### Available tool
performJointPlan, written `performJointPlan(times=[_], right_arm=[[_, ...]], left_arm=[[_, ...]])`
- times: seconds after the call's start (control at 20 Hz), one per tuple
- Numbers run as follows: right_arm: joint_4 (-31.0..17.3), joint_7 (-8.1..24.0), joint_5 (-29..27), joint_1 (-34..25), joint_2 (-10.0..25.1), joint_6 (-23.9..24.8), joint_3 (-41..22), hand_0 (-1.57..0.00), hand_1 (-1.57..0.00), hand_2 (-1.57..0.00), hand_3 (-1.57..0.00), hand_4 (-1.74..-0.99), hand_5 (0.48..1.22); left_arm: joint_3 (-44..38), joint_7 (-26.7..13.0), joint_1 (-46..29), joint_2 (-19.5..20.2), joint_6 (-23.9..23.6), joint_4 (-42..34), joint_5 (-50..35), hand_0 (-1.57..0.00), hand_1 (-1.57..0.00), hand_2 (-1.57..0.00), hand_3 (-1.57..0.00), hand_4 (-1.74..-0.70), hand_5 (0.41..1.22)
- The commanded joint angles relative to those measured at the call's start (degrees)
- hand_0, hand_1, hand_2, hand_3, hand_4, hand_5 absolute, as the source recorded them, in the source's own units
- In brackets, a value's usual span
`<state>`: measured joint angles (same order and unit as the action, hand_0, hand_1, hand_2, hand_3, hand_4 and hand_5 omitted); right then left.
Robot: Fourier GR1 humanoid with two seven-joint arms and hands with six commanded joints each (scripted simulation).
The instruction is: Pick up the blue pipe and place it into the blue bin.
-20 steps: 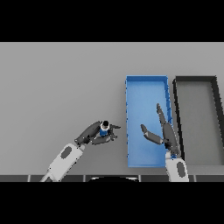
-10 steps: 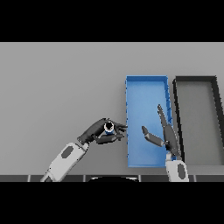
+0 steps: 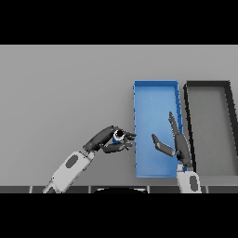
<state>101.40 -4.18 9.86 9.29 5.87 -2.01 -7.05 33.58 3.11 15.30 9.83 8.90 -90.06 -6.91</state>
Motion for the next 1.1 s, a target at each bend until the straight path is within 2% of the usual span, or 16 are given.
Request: performJointPlan(times=[0.0, 0.05, 0.15, 0.3, 0.35, 0.4, 0.45, 0.6, 0.7, 0.9, 1.0, 1.05], right_arm=[[0.74, -1.12, -2.60, -0.46, 0.08, -1.72, 0.32, 0.00, 0.00, 0.00, 0.00, -1.196, 0.622], [2.86, -1.78, -7.96, -0.73, 0.99, -5.15, 1.32, 0.00, 0.00, 0.00, 0.00, -1.195, 0.608], [6.28, 0.70, -14.76, -2.31, 4.06, -10.93, 1.44, 0.00, 0.00, 0.00, 0.00, -1.231, 0.572], [11.94, 7.90, -21.57, -6.13, 9.51, -17.04, -0.14, 0.00, 0.00, 0.00, 0.00, -1.303, 0.515], [13.19, 10.77, -24.06, -8.08, 10.68, -18.09, -0.56, 0.00, 0.00, 0.00, 0.00, -1.314, 0.500], [14.47, 11.71, -25.03, -8.80, 11.80, -19.53, -1.42, 0.00, 0.00, 0.00, 0.00, -1.319, 0.501], [14.80, 14.48, -25.92, -10.88, 12.22, -20.16, -2.68, 0.00, 0.00, 0.00, 0.00, -1.314, 0.500], [15.59, 19.86, -27.27, -16.70, 12.74, -21.85, -6.18, 0.00, 0.00, 0.00, 0.00, -1.314, 0.510], [13.99, 20.15, -25.36, -19.87, 12.41, -23.60, -8.10, 0.00, 0.00, 0.00, 0.00, -1.306, 0.521], [11.36, 23.52, -24.55, -25.48, 9.73, -24.96, -11.85, 0.00, 0.00, 0.00, 0.00, -1.241, 0.530], [10.45, 24.61, -24.42, -27.62, 7.87, -25.25, -13.68, 0.00, 0.00, 0.00, 0.00, -1.230, 0.532], [9.77, 25.47, -24.00, -28.95, 6.85, -25.19, -14.57, 0.00, 0.00, 0.00, 0.00, -1.227, 0.532]], left_arm=[[0.33, -0.25, -0.36, 0.01, -0.30, -0.90, 0.21, -1.57, -1.57, -1.57, -1.50, -1.74, 1.220], [0.13, -0.86, -0.07, -0.01, -0.27, -0.62, 0.07, -1.57, -1.57, -1.57, -1.50, -1.74, 1.220], [0.14, -1.13, 0.06, -0.37, -0.31, -0.17, 0.15, -1.57, -1.57, -1.57, -1.50, -1.74, 1.220], [0.21, -1.09, 0.43, -0.26, -0.04, -0.43, 0.29, -1.57, -1.57, -1.57, -1.49, -1.74, 1.221], [-0.08, -1.37, 1.00, -0.43, -0.11, 0.47, 0.44, -1.57, -1.57, -1.57, -1.49, -1.74, 1.221], [0.06, -0.86, 1.44, -0.82, -0.19, 0.97, 0.98, -1.57, -1.57, -1.57, -1.49, -1.74, 1.221], [0.54, -0.62, 0.80, -0.62, 0.08, 0.69, 1.19, -1.57, -1.57, -1.57, -1.49, -1.74, 1.221], [-0.35, -1.01, 1.28, 0.17, 0.46, -0.23, 0.29, -1.57, -1.57, -1.57, -1.48, -1.74, 1.221], [-0.33, -1.12, 1.14, 0.05, 0.56, 0.23, 0.39, -1.57, -1.57, -1.57, -1.48, -1.74, 1.221], [-0.19, -0.09, 1.02, 0.06, 1.58, -0.39, -0.29, -1.57, -1.57, -1.57, -1.50, -1.74, 1.221], [0.48, 0.93, -0.07, 0.27, 2.43, -0.81, -0.36, -1.57, -1.57, -1.57, -1.53, -1.74, 1.221], [0.29, 0.15, 0.53, -0.05, 2.51, -0.26, -0.51, -1.57, -1.57, -1.57, -1.53, -1.74, 1.221]])
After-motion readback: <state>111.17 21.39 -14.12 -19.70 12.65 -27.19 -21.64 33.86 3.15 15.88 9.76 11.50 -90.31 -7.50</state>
